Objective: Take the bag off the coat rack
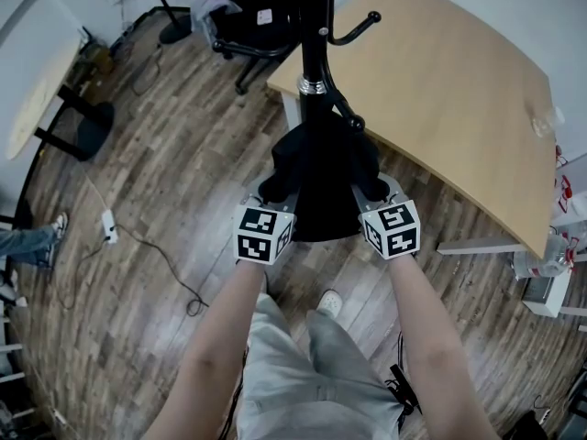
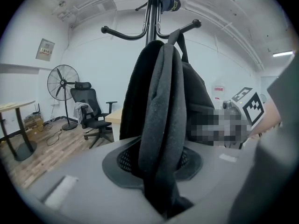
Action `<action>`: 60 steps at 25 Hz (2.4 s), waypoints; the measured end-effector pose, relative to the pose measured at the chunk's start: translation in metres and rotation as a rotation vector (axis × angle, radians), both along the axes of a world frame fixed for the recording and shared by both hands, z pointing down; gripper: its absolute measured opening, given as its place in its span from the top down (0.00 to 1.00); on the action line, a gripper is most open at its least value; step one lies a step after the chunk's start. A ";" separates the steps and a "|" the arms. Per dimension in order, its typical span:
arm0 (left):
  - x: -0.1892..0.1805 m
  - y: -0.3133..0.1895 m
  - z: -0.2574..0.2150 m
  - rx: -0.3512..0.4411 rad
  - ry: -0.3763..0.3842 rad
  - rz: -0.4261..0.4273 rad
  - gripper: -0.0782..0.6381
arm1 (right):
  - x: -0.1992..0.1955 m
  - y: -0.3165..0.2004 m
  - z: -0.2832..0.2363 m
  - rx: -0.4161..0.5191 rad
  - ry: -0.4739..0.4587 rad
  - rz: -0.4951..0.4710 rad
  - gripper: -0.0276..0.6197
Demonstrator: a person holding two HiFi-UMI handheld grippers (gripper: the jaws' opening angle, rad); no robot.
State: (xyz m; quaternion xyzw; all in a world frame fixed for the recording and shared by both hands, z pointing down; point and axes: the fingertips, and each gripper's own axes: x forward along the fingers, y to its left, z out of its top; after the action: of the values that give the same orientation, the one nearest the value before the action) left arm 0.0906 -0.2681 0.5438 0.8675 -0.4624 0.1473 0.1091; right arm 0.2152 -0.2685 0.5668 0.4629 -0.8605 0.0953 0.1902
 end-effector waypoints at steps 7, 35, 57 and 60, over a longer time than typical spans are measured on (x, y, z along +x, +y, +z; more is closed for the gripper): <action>0.007 0.008 -0.004 0.005 -0.046 0.009 0.77 | 0.003 0.009 -0.005 -0.025 0.004 0.051 0.89; 0.016 0.067 -0.062 0.065 -0.040 0.037 0.80 | 0.009 0.071 -0.052 -0.056 0.019 0.040 0.90; 0.088 0.083 -0.123 0.176 0.009 0.181 0.81 | 0.079 0.110 -0.112 -0.003 0.004 0.203 0.91; 0.101 0.081 -0.136 0.202 0.019 0.202 0.81 | 0.091 0.113 -0.124 0.023 -0.007 0.245 0.91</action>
State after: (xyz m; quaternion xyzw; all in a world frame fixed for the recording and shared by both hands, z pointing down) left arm 0.1912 -0.1867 0.4079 0.9176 -0.3841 0.1020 0.0100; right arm 0.3058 -0.1555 0.4424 0.5665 -0.7990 0.1097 0.1691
